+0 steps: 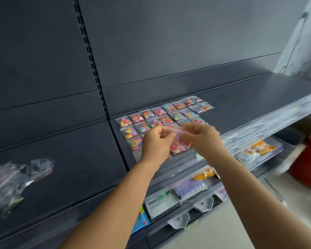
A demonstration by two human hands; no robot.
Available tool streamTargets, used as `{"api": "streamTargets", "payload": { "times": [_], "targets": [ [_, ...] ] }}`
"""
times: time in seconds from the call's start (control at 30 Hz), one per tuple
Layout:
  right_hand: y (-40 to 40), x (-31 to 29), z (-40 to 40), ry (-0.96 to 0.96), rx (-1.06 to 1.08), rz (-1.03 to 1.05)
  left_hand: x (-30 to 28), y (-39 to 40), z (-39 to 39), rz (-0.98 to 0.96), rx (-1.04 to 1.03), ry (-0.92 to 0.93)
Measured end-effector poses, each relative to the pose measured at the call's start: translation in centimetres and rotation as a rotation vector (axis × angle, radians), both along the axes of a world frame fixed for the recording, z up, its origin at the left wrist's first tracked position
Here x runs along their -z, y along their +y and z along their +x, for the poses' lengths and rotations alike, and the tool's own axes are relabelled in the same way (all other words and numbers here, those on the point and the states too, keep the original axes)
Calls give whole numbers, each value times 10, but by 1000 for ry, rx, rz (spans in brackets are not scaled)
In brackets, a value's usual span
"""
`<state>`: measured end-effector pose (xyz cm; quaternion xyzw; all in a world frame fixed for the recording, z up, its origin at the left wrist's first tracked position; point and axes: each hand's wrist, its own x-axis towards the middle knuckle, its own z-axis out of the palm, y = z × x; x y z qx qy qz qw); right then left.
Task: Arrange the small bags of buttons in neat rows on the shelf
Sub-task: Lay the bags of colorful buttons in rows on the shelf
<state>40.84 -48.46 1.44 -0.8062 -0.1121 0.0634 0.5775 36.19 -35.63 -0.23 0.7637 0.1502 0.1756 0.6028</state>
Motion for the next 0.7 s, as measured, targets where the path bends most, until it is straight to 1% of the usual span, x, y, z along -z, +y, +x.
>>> {"api": "streamTargets", "payload": {
  "times": [0.1,0.23,0.37,0.43,0.57,0.7],
  "targets": [
    [-31,-1,18,-69,51,-55,-1,-30,24,27,37,-6],
    [-62,5,46,-23,112,-17,1,-54,58,56,54,5],
    [-81,13,83,-17,153,-65,2,-64,96,117,79,21],
    [-88,15,105,-11,182,-75,5,-66,119,145,104,58],
    [-96,17,155,65,202,-17,11,-68,170,186,114,133],
    [-101,25,199,74,221,-75,14,-73,205,282,121,152]
  ]
}}
